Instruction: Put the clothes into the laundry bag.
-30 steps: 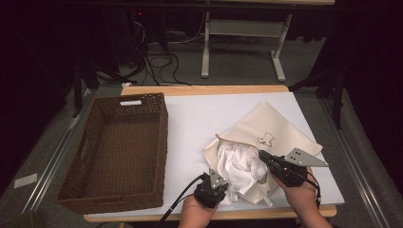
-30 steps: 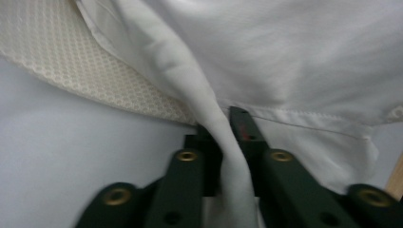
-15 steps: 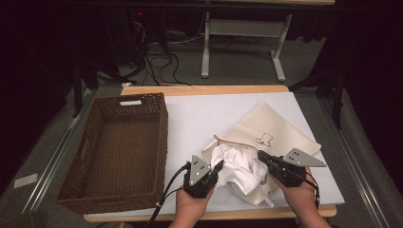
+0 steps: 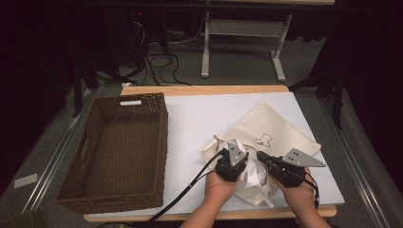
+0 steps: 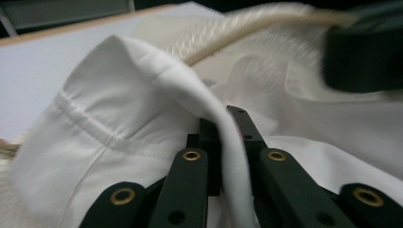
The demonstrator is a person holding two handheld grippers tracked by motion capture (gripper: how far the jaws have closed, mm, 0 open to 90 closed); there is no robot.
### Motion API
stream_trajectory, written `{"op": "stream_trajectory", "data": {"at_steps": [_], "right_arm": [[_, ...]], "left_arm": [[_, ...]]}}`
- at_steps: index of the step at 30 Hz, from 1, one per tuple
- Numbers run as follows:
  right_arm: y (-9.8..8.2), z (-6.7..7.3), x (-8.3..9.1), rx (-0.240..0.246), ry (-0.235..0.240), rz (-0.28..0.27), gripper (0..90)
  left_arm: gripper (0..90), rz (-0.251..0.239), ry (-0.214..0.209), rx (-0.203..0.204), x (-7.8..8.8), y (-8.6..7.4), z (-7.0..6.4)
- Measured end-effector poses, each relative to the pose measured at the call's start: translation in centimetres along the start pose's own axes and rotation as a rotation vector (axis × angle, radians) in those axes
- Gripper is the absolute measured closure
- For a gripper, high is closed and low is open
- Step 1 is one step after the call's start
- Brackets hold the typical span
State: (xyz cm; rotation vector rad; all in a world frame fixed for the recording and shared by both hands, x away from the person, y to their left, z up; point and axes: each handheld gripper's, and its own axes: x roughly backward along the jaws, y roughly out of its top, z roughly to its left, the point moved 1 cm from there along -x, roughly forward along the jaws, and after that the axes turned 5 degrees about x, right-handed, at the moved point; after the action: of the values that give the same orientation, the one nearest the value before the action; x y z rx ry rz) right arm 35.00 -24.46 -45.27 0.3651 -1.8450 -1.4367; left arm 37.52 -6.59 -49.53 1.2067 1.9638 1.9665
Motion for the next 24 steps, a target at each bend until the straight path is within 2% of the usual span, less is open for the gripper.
{"op": "stream_trajectory", "data": {"at_steps": [3,5,7,9,10,11,12,13,15,16,18,19,21,24], "right_arm": [[0.0,-0.1,0.0,-0.003,0.002,-0.001,88.6],[0.0,-0.2,0.0,-0.001,0.004,-0.001,88.6],[-0.1,-0.1,0.1,-0.004,0.004,0.000,88.6],[-0.1,-0.1,0.1,-0.001,0.005,-0.001,88.6],[-0.1,-0.1,0.1,-0.001,0.005,-0.001,88.6],[0.0,-0.1,0.1,-0.001,0.002,-0.001,88.5],[0.0,0.0,0.1,-0.004,0.002,-0.001,88.6],[0.0,0.0,0.1,-0.003,0.001,0.000,88.6],[0.0,0.0,0.1,0.001,0.000,0.000,88.6],[0.0,0.0,0.1,0.001,0.000,0.000,88.6],[0.0,0.0,0.0,0.000,0.000,0.000,88.6],[0.0,0.0,0.0,-0.001,-0.001,0.002,88.6],[0.0,0.1,0.0,0.000,-0.004,0.004,88.5],[0.1,0.1,0.0,0.004,-0.005,0.003,88.5]], "left_arm": [[84.5,0.063,0.001,-0.034,-1.5,-0.4,-0.2],[83.6,0.066,0.000,-0.037,-1.6,-0.6,-0.3],[76.3,0.036,-0.026,-0.001,-1.1,-0.5,-0.2],[60.1,-0.015,-0.070,0.038,-0.1,-0.4,0.1],[54.0,-0.015,-0.070,0.038,-0.1,-0.4,0.1],[49.6,-0.046,-0.102,0.036,0.9,-0.4,0.3],[48.8,-0.072,-0.135,0.030,1.7,-0.5,0.4],[49.6,-0.072,-0.135,0.030,1.7,-0.5,0.4],[49.6,-0.121,-0.146,-0.007,3.6,-0.6,0.2],[50.3,-0.121,-0.146,-0.007,3.6,-0.6,0.2],[64.0,-0.177,-0.126,-0.047,5.1,-0.7,-0.1],[73.8,-0.183,-0.119,-0.053,5.4,-0.7,-0.2],[83.4,-0.172,-0.118,-0.055,5.4,-0.6,-0.3],[87.1,-0.154,-0.115,-0.055,4.6,-0.6,-0.3]]}}
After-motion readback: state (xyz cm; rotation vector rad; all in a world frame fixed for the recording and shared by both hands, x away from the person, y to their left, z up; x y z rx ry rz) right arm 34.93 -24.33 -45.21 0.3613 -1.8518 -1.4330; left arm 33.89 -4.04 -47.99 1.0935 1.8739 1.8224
